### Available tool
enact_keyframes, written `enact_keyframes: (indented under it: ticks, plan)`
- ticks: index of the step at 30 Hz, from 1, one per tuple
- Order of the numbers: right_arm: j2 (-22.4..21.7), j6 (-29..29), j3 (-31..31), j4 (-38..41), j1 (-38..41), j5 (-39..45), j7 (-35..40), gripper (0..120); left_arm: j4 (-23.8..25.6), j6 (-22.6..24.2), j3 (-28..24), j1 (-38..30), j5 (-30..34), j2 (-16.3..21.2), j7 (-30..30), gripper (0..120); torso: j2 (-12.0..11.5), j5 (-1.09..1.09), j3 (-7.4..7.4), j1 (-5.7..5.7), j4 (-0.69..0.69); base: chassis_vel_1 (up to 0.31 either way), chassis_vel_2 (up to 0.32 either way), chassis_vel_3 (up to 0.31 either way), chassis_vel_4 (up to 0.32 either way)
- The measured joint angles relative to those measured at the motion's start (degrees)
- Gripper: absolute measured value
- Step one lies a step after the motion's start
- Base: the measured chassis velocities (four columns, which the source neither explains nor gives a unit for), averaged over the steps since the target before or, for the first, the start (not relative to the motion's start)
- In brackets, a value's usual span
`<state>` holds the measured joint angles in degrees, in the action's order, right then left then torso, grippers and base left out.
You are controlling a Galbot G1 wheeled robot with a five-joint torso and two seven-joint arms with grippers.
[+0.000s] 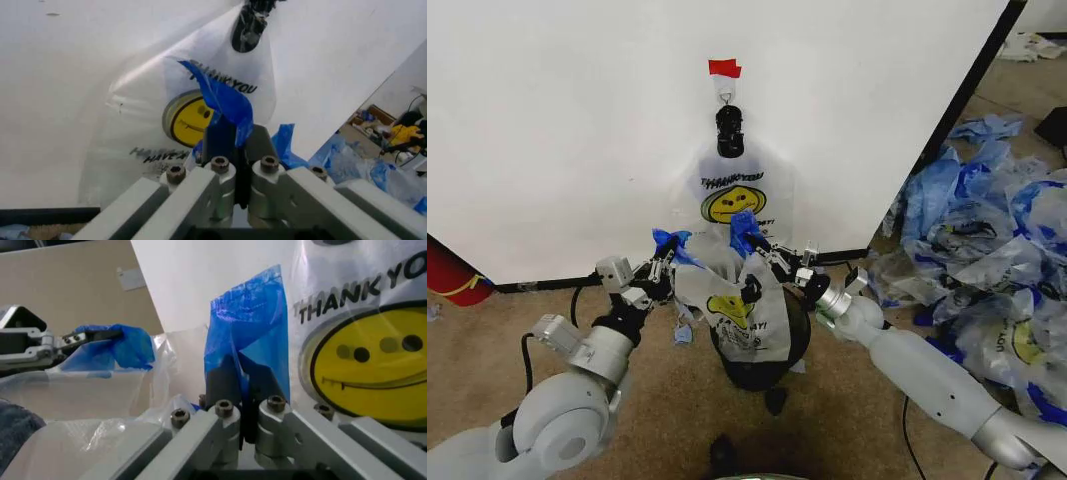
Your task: Pick up the garbage bag from the wall and place it over the trash bin.
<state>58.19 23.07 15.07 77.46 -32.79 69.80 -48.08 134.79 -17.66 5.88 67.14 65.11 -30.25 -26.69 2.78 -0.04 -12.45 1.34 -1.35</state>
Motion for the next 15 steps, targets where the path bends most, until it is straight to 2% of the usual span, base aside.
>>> enact_keyframes:
  ticks: [6, 15]
  plan:
    - [-1.20, 0.46, -2.22, 1.69, -1.49, -1.09, -0.03, 0, -1.32, -0.20, -0.60, 0.33, -1.46, -0.93, 0.46, 0, 0.01, -0.01, 0.00, 0.00, 0.00, 0.000, 0.000, 0.000, 0.000]
    - [-6.91, 1.41, -6.08, 2.87, -4.37, -3.11, -1.30, 0, -4.00, -1.16, -4.36, 0.58, -5.17, -2.78, 2.02, 0, 0.01, -0.01, 0.00, 0.00, -0.02, 0.000, 0.000, 0.000, 0.000]
